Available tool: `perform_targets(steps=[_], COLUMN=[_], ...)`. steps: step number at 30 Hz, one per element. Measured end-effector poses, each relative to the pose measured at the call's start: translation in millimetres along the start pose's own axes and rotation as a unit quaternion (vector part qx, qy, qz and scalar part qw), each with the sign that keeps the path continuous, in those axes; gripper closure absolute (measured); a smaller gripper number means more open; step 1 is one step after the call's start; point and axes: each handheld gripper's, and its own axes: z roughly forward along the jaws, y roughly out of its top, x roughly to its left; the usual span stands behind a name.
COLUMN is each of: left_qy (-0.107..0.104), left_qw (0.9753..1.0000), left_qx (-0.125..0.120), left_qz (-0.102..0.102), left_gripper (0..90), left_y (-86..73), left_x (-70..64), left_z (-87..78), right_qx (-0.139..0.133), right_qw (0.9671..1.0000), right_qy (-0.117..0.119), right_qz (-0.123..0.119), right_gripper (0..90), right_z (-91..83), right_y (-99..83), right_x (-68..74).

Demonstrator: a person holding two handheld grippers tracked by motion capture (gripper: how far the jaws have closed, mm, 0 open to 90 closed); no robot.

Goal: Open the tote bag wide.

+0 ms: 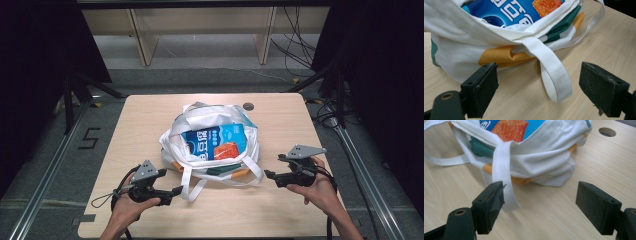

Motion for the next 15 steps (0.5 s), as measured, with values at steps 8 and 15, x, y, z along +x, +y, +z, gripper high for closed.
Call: perform_targets(steps=[8,15], left_qy=[0.001,-0.002], left_qw=[1.0000,1.0000], left_qx=[0.000,0.001], left_qz=[-0.001,-0.006], left_gripper=[15.0,15.0], left_y=[-7.4,-14.6], left_x=[-6.5,-10.5], left_z=[0.6,1.4], right_qx=[0.008,0.008], right_qw=[0.9998,0.9999], right_qy=[0.007,0.004], right_qz=[-0.014,-0.012], right_gripper=[23.4,22.9], right_z=[1.5,0.8], right_y=[-14.5,-25.8], right_x=[4.2,5.8])
